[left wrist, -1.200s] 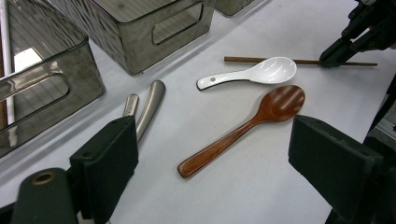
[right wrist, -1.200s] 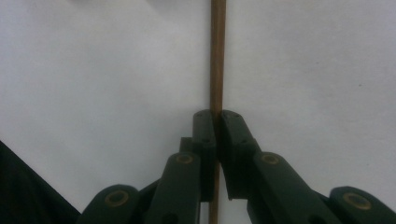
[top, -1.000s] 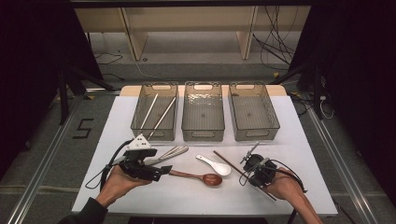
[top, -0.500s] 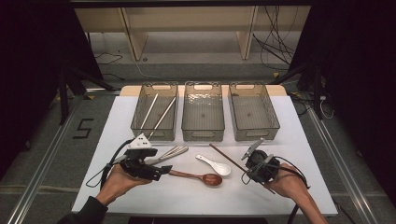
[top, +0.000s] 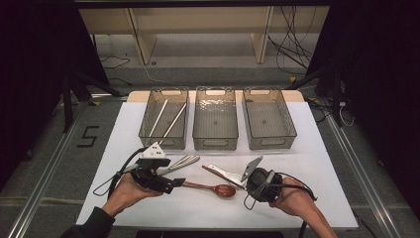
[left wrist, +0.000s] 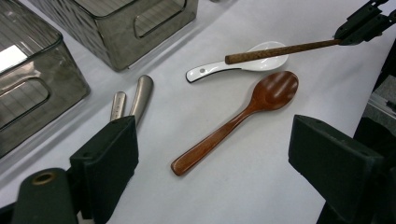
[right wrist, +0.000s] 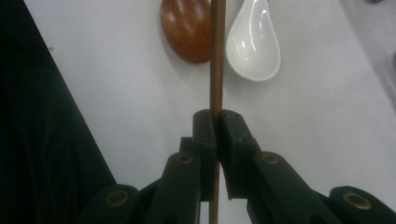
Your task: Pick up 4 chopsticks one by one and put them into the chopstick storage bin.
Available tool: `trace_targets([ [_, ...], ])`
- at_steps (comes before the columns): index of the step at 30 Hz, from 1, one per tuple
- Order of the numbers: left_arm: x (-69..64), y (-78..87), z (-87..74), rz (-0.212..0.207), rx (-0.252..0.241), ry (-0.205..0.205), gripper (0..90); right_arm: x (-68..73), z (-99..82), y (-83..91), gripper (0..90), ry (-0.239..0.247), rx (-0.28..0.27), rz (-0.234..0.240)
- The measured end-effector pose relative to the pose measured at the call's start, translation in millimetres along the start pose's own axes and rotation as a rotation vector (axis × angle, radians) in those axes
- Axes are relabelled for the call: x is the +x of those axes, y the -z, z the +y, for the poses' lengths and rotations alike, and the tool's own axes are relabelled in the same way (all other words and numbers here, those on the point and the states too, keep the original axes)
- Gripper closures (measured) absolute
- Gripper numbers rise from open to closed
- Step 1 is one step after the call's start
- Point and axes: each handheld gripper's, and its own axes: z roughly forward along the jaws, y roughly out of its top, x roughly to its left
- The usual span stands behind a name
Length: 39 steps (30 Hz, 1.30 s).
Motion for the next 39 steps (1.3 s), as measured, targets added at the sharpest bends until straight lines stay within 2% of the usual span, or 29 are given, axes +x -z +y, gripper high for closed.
trace_targets([
  [5, -3.7, -1.9, 2.7, -0.015, 0.015, -0.015, 15.3, 5.4, 3.6, -1.9, 85.7, 0.031, -0.002, 0.010],
  [14, -10.9, -8.2, 12.1, -0.047, 0.064, -0.076, 15.6, 11.9, 8.0, -5.0, 85.7, 0.092, 0.001, 0.027],
  [20, -16.7, -13.6, 18.0, -0.067, 0.075, -0.096, 16.2, 15.2, 9.5, -6.1, 85.7, 0.095, 0.013, 0.041],
  [22, -19.3, -15.2, 20.1, -0.073, 0.083, -0.108, 16.4, 15.0, 9.7, -6.7, 85.7, 0.116, 0.006, 0.038],
  [24, -21.4, -16.7, 22.0, -0.084, 0.097, -0.125, 16.6, 16.7, 10.3, -6.1, 85.7, 0.107, 0.014, 0.044],
  [28, -25.2, -23.0, 24.1, -0.096, 0.126, -0.147, 16.7, 19.2, 11.5, -6.7, 85.7, 0.120, 0.015, 0.048],
  [29, -26.3, -24.8, 24.5, -0.099, 0.135, -0.154, 16.7, 19.5, 11.7, -6.8, 85.6, 0.136, 0.017, 0.049],
  [34, -31.3, -32.3, 25.2, -0.122, 0.172, -0.181, 17.1, 23.8, 13.4, -7.5, 85.6, 0.157, 0.019, 0.055],
  [36, -33.2, -36.1, 25.3, -0.131, 0.194, -0.197, 17.5, 24.1, 14.1, -7.5, 85.6, 0.189, 0.021, 0.056],
  [37, -34.4, -38.1, 25.4, -0.137, 0.207, -0.201, 17.8, 25.2, 14.4, -7.6, 85.6, 0.185, 0.018, 0.057],
  [39, -36.9, -41.5, 26.1, -0.155, 0.240, -0.210, 19.2, 26.0, 14.9, -7.2, 85.6, 0.210, 0.020, 0.058],
])
